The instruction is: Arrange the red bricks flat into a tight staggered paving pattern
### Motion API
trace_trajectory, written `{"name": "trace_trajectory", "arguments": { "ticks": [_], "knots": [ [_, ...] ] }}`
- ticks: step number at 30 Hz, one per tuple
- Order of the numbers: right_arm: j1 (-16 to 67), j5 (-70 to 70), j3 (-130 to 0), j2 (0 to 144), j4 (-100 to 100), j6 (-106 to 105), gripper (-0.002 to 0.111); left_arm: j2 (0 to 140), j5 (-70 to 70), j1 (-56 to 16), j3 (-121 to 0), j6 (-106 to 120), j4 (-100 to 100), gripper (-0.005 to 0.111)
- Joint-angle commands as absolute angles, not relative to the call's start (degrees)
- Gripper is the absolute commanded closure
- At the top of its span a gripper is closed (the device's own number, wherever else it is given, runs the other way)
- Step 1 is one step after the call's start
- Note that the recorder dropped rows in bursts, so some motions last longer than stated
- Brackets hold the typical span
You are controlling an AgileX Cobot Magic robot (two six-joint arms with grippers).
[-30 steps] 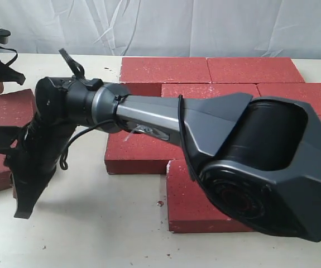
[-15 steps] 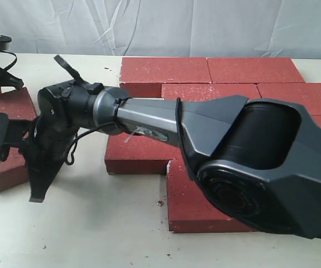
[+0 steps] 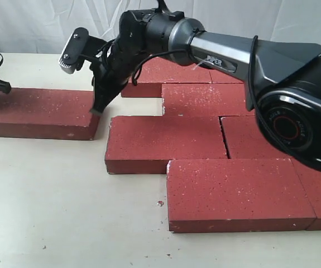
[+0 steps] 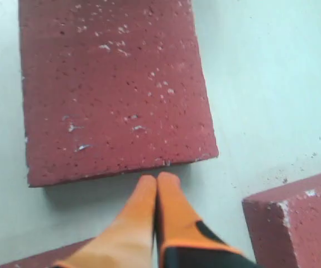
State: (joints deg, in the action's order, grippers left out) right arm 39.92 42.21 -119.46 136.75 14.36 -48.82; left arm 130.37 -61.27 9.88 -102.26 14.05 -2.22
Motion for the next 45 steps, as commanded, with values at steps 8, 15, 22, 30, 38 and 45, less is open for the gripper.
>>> {"name": "trace_trajectory", "arguments": {
  "ticks": [8,15,22,30,38,45],
  "knots": [
    [36.2,45.7,-119.7,135.9,12.8,-38.2,0.109,129.0,-60.5,12.7,-102.1,11.3,-1.6,0.107],
    [35.8,47.3,-119.7,136.3,11.0,-40.2,0.109,129.4,-61.8,16.0,-102.1,10.1,1.9,0.107],
    [36.2,52.2,-119.7,138.4,28.7,-53.7,0.109,130.8,-60.8,15.1,-102.1,10.7,6.6,0.107],
    [39.5,53.8,-119.7,139.5,36.6,-63.4,0.109,134.2,-60.4,14.7,-102.1,12.4,11.2,0.107],
    [41.2,49.5,-119.7,141.0,35.0,-64.5,0.109,134.6,-61.0,14.7,-102.1,15.6,18.3,0.107],
    [40.6,43.5,-119.7,142.9,32.4,-64.2,0.109,134.6,-61.6,14.7,-102.1,16.7,18.7,0.107]
  ]
}}
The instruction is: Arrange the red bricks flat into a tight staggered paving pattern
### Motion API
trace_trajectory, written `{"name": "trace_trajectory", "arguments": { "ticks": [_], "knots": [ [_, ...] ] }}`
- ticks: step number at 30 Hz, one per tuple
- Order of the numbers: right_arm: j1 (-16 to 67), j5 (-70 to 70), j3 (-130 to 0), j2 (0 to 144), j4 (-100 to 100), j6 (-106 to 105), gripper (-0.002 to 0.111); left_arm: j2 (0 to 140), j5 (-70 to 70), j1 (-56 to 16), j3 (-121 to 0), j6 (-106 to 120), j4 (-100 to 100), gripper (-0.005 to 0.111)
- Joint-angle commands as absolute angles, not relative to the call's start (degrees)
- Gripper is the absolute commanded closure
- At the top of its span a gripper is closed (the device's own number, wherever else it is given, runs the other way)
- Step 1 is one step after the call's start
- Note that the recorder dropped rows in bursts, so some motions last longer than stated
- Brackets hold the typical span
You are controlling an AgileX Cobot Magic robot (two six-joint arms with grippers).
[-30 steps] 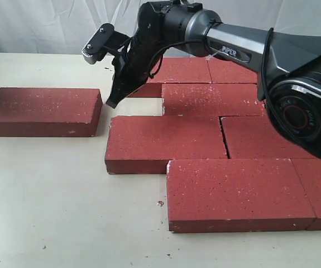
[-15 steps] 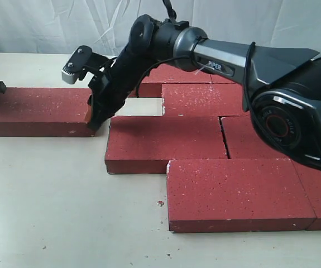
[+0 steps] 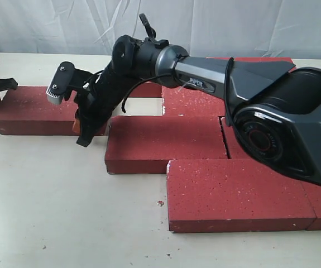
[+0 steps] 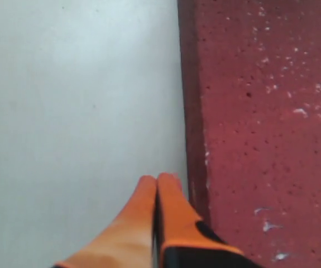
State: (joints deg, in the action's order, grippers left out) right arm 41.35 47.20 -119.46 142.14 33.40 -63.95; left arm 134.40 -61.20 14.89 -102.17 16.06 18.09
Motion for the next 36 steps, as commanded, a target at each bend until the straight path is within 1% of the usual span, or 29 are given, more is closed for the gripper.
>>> {"name": "trace_trajectory", "arguments": {
  "ticks": [1,8,12,14,16,18,22,27,36],
  "knots": [
    [40.5,43.0,-119.7,143.0,32.1,-64.2,0.109,134.6,-61.6,14.7,-102.1,16.7,18.7,0.107],
    [40.3,41.0,-119.7,143.1,31.2,-63.2,0.109,134.6,-61.7,14.4,-102.1,19.0,20.6,0.107],
    [40.0,47.3,-119.7,140.7,31.5,-62.7,0.109,134.6,-59.9,14.1,-102.1,20.4,19.9,0.107],
    [39.4,48.0,-119.7,137.5,27.3,-57.9,0.109,134.6,-58.3,14.3,-102.1,20.4,17.3,0.107],
    [36.4,40.5,-119.7,134.4,18.1,-43.3,0.109,134.6,-57.9,14.7,-102.1,20.1,16.3,0.107],
    [33.1,37.8,-119.7,135.2,18.8,-33.8,0.109,134.6,-57.3,14.9,-102.1,19.4,15.4,0.107],
    [32.0,38.7,-119.7,137.9,19.4,-34.0,0.109,134.6,-56.1,14.7,-102.1,17.9,15.4,0.107],
    [32.0,37.6,-119.7,142.3,20.5,-34.0,0.109,134.6,-56.1,12.3,-102.1,18.0,16.5,0.107],
    [32.0,37.6,-119.7,143.4,23.4,-34.0,0.109,134.6,-55.8,9.5,-102.1,18.2,17.3,0.107]
  ]
}}
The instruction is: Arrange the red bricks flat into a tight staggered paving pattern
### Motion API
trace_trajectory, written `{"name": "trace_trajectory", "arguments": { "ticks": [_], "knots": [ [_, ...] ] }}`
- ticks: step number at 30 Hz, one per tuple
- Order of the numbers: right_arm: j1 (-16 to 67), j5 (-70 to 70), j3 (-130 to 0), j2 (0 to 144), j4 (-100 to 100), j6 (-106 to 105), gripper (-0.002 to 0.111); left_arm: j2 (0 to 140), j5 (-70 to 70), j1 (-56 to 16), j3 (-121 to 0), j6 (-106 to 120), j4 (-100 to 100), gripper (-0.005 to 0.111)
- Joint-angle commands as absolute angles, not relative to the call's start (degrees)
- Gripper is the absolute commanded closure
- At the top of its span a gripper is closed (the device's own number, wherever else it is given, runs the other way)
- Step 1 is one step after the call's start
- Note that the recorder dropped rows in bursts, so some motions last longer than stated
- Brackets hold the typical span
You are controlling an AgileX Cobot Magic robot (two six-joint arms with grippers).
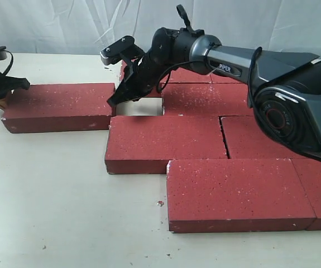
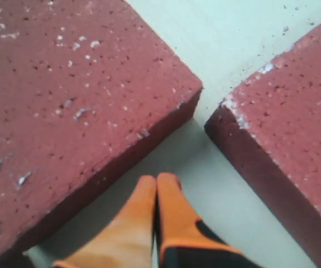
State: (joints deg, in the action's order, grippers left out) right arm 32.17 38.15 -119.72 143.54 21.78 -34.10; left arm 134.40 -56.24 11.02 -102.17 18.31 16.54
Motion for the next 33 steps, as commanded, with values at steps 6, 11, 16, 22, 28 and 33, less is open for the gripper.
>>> {"name": "trace_trajectory", "arguments": {
  "ticks": [6,11,16,22,28,33],
  "knots": [
    [32.0,37.9,-119.7,143.4,24.1,-34.0,0.109,134.6,-55.7,7.8,-102.1,18.2,17.3,0.107],
    [32.0,38.0,-119.7,142.1,18.2,-32.8,0.109,134.6,-55.2,7.0,-102.1,18.6,17.3,0.107],
    [32.0,40.3,-119.7,140.4,11.9,-26.9,0.109,134.6,-54.4,6.6,-102.1,18.7,17.6,0.107],
    [32.0,44.8,-119.7,140.2,4.8,-24.0,0.109,134.6,-54.4,6.3,-102.1,20.0,20.1,0.107],
    [32.0,48.7,-119.7,137.4,-5.7,-15.7,0.109,134.6,-54.0,4.5,-102.1,21.2,20.1,0.107],
    [29.4,52.8,-115.2,131.9,-9.0,-13.4,0.109,134.6,-53.7,3.1,-102.1,21.2,21.1,0.107]
  ]
}}
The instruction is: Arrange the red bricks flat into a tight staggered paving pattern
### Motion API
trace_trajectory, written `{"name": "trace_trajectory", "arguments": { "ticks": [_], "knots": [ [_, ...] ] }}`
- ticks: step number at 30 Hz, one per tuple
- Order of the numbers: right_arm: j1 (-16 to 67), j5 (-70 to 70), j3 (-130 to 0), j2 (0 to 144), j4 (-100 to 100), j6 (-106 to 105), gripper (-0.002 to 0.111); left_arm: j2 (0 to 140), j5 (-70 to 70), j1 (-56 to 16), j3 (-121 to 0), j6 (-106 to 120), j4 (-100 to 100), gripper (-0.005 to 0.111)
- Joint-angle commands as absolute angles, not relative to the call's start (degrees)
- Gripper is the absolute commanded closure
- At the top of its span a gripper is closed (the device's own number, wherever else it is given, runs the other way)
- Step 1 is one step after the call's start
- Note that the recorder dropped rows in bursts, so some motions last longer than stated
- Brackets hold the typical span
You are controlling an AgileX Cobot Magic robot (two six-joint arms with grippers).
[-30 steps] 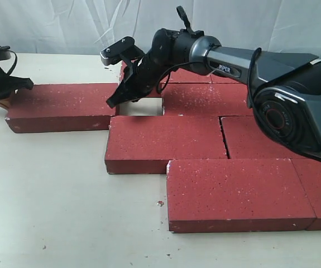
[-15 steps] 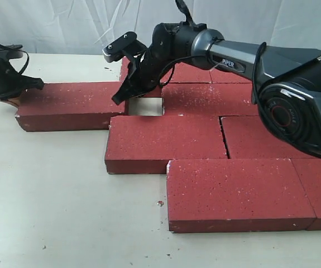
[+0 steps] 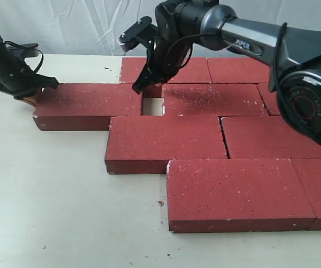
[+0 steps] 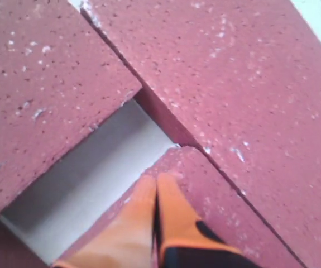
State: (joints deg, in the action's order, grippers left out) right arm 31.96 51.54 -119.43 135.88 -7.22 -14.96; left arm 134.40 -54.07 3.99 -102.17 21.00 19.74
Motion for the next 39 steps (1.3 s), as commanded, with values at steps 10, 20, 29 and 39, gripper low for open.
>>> {"name": "trace_trajectory", "arguments": {
  "ticks": [10,20,29,39],
  "knots": [
    [17.9,30.2,-80.9,109.8,-6.0,-12.8,0.109,134.6,-53.9,1.7,-102.1,21.2,22.9,0.107],
    [15.3,20.3,-64.1,99.0,-5.9,-12.8,0.109,134.6,-52.4,-2.2,-102.1,21.2,23.4,0.107],
    [15.3,14.3,-59.1,98.2,-8.6,-13.8,0.109,134.6,-52.9,-2.4,-102.1,21.1,21.2,0.107],
    [15.3,13.4,-59.1,98.6,-8.3,-13.8,0.109,134.6,-52.6,-2.3,-102.1,18.4,13.9,0.107]
  ]
}}
